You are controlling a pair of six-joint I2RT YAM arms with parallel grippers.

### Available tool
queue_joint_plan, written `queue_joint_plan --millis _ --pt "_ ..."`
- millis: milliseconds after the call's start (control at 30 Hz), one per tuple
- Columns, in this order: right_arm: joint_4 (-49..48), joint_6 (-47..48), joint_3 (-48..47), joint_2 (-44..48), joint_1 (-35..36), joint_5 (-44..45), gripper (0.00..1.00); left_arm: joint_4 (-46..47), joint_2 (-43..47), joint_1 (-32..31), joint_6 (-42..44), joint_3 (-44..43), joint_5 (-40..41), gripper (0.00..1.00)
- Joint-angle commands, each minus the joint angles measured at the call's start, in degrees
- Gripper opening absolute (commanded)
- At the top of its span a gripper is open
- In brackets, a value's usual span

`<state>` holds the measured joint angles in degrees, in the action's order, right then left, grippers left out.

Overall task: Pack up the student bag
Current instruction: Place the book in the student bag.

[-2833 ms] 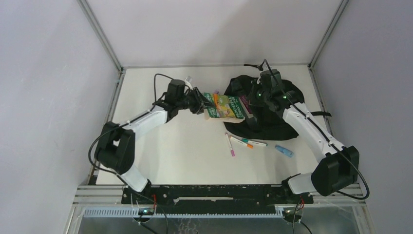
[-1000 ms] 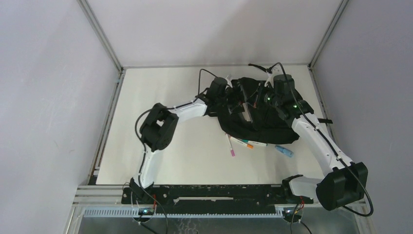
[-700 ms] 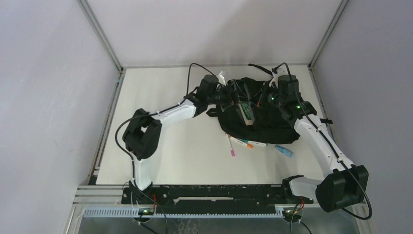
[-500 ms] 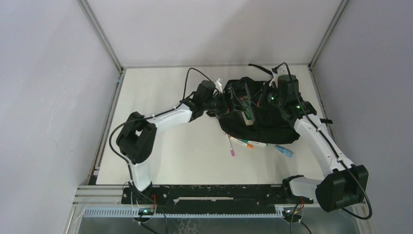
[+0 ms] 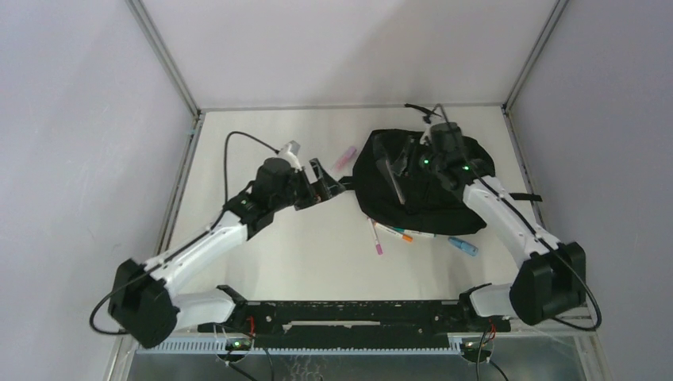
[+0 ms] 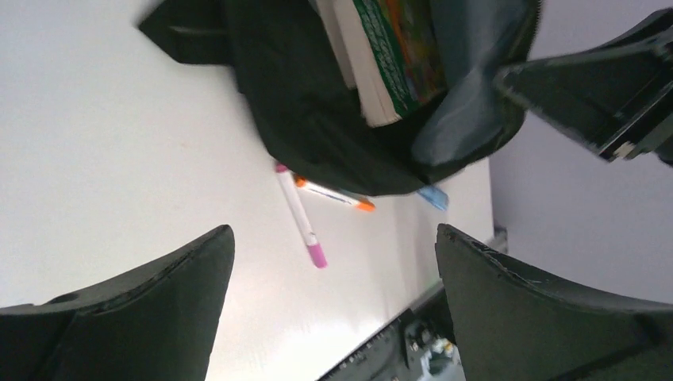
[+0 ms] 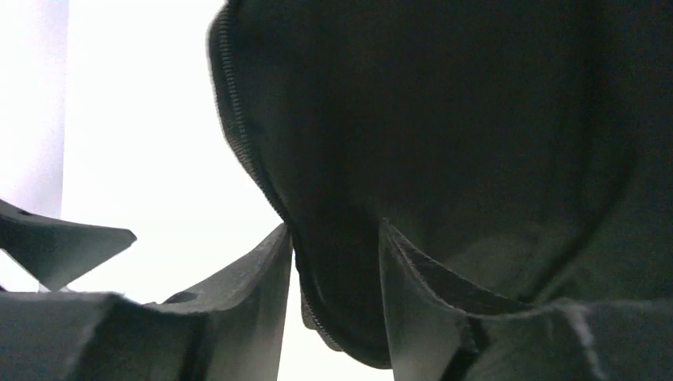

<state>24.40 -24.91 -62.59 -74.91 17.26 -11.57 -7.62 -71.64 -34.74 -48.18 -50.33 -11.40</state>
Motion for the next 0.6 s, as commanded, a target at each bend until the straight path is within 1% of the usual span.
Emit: queue_joint_plan --millis 0,67,100,167,233,300,333,433,567 --pt "2.0 3.8 -7.9 -7.6 8.4 3.9 0.57 -1.5 8.5 0.2 1.9 4.3 15.7 1.00" --pt "8.0 5.1 -13.1 -11.1 12.4 9.7 0.59 -2.5 10.0 0.3 3.0 3.9 18.3 1.00" --pt "8.8 5.2 -14.1 -11.4 13.0 12.1 0.59 -3.6 10.2 0.4 3.8 3.3 18.8 1.00" --pt "8.6 5.1 -13.2 -7.8 12.8 15.3 0.59 -7.4 9.8 0.2 5.8 1.2 20.3 1.00" --pt "6.0 5.2 -9.5 -1.7 11.2 16.1 0.59 -12.9 8.7 -1.3 8.5 -1.7 25.0 1.00" --pt "3.7 4.5 -5.2 4.4 8.4 16.1 0.59 -16.3 7.0 -4.0 13.0 -3.6 30.7 1.00" --pt "3.8 3.5 -3.6 7.0 6.5 16.7 0.59 -17.0 6.4 -5.0 14.3 -4.1 32.2 1.00" --pt "9.5 -0.5 -1.1 12.0 -0.2 18.8 0.57 -16.7 4.3 -6.4 15.2 -4.7 31.0 1.00" --pt "18.6 -5.5 5.0 18.5 -7.9 24.3 0.56 -14.6 2.4 -8.1 12.9 -4.4 30.5 1.00"
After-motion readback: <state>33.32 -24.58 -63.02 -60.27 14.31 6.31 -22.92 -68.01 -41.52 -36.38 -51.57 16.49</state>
